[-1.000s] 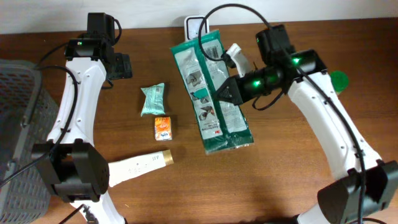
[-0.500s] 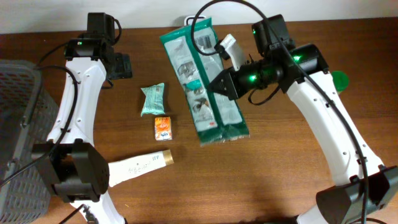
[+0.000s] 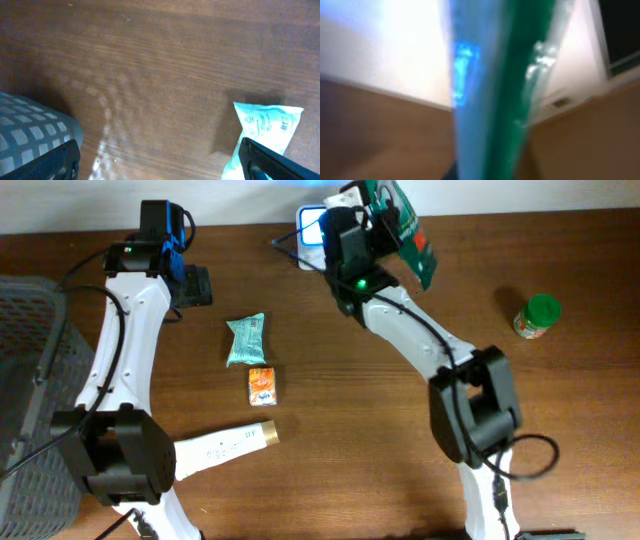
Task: Scan the item barcode
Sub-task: 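Hold the wipes pack barcode in front of the scanner window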
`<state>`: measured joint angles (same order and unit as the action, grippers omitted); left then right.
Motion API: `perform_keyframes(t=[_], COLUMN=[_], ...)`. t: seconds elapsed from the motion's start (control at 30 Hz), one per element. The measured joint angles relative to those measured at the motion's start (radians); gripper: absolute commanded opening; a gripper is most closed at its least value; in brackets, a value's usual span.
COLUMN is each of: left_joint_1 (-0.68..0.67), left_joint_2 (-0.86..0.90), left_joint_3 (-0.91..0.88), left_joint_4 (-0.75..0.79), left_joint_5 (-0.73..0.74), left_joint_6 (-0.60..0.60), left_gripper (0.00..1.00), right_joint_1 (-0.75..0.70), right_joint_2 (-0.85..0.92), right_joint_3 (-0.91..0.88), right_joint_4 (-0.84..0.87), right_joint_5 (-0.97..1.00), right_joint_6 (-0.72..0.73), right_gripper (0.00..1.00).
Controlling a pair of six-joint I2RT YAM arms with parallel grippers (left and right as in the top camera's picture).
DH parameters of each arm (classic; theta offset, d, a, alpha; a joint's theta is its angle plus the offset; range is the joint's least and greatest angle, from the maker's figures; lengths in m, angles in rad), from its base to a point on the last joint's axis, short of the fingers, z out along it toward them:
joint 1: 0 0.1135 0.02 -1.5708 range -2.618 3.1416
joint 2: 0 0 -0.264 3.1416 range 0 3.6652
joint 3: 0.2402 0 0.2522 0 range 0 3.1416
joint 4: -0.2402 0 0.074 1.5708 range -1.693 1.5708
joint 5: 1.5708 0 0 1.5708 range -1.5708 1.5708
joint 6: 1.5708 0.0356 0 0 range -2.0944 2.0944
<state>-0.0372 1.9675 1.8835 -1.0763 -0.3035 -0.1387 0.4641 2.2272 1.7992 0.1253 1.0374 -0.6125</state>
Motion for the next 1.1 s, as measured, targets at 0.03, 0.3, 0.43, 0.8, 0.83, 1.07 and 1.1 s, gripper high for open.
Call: perform_keyframes(t=[0.03,0.3,0.43,0.8,0.83,1.07,1.1], left_joint_1=[0.0,0.0,0.0,0.0,0.0,0.0,0.0], left_joint_2=[0.0,0.0,0.0,0.0,0.0,0.0,0.0], left_joint_3=[0.0,0.0,0.0,0.0,0.0,0.0,0.0], left_joint_4=[-0.005,-0.002,-0.002,-0.002,-0.002,-0.001,-0.002], left_joint_5=[0.0,0.0,0.0,0.0,0.0,0.0,0.0], left_joint_6=[0.0,0.0,0.0,0.0,0.0,0.0,0.0], left_gripper=[0.99,0.99,0.99,0.99,0.99,0.99,0.99], right_joint_1=[0.008,0.031,0.026,0.026,0.026,0.031,0.034], right_joint_2=[0.048,0.253,0.27,0.27,0.27,0.027,-0.015], right_joint_3=[0.0,0.0,0.0,0.0,0.0,0.0,0.0], right_joint_4=[0.107,0.38,0.383,0.388,0.388,0.365,0.343], right_joint_5=[0.025,-0.034,-0.067,0.032,0.043,0.082,0.085], right_joint_6=[-0.112,-0.437,-0.457,-0.464,-0.464,-0.464,-0.463], right_gripper=[0.04,0.04,0.04,0.04,0.04,0.04,0.04])
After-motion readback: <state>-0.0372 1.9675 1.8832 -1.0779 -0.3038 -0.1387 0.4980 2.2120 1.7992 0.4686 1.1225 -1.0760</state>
